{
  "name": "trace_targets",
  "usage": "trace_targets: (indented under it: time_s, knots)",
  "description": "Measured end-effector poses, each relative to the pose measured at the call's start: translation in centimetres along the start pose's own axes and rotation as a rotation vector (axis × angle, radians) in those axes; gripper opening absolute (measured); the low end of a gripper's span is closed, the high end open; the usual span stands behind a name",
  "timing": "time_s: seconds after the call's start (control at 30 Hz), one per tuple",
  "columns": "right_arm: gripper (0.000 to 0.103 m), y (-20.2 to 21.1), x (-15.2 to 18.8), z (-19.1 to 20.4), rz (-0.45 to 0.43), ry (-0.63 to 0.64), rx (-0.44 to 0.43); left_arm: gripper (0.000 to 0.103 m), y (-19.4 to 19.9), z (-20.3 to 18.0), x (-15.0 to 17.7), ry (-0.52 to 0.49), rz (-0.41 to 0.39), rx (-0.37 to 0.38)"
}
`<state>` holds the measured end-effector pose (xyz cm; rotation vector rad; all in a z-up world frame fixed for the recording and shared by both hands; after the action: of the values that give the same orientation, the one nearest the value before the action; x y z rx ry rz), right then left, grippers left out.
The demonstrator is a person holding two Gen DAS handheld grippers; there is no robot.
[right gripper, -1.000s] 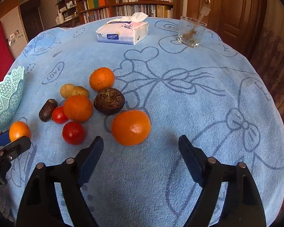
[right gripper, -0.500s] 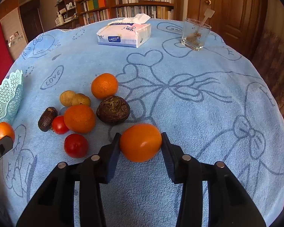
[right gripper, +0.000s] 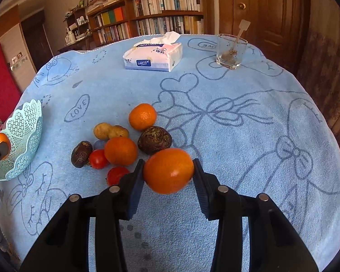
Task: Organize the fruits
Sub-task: 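Drop the large orange fruit into the mint basket with the left tool while the right drops its tangerine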
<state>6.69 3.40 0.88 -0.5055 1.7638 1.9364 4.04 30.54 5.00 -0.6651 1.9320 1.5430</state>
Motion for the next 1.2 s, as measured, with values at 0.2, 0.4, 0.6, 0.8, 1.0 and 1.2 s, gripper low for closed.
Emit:
trace_targets:
  time_s: [0.2,0.4,0.6,0.8,1.0,1.2]
  knots:
    - [0.042,1.0,-0.8,2.7,-0.015,0.025,-0.055,0.044,1.1,4.8,-1.0,0.064,-0.034,-0.109]
    - [0.042,1.6,-1.5,6.0,-0.018,0.065,-0.121,0.044,2.3,8.3,-1.3,0.116,-0.053,-0.176]
    - [0.042,2.2,-2.2,9.7,-0.025,0.124,-0.179,0.083,4.6,10.4,-2.0,0.174,-0.127,-0.223]
    - [0.042,3.3,-2.8,13.8,-0.039,0.186,-0.244,0.093,6.7,12.1,-2.5,0.216,-0.179,-0.256]
    - [0.042,3.7,-3.0,18.1,-0.036,0.248,-0.308,0.098,7.6,12.3,-2.8,0.224,-0.204,-0.265]
    - [0.042,2.7,-2.8,21.8,-0.006,0.295,-0.361,0.1,7.8,12.2,-2.8,0.219,-0.212,-0.271]
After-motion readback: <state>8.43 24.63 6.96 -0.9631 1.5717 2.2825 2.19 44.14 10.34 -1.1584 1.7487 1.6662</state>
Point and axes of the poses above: each gripper's, at about its wrist camera, not at the fingertips, and y roughly against the way its jaws point, z to its left, x to its underside, the point moved 5 cm from there along -y, roughly the way its jaws point, and after that the axes turned 8 degrees about z, right-handed, at the moved point
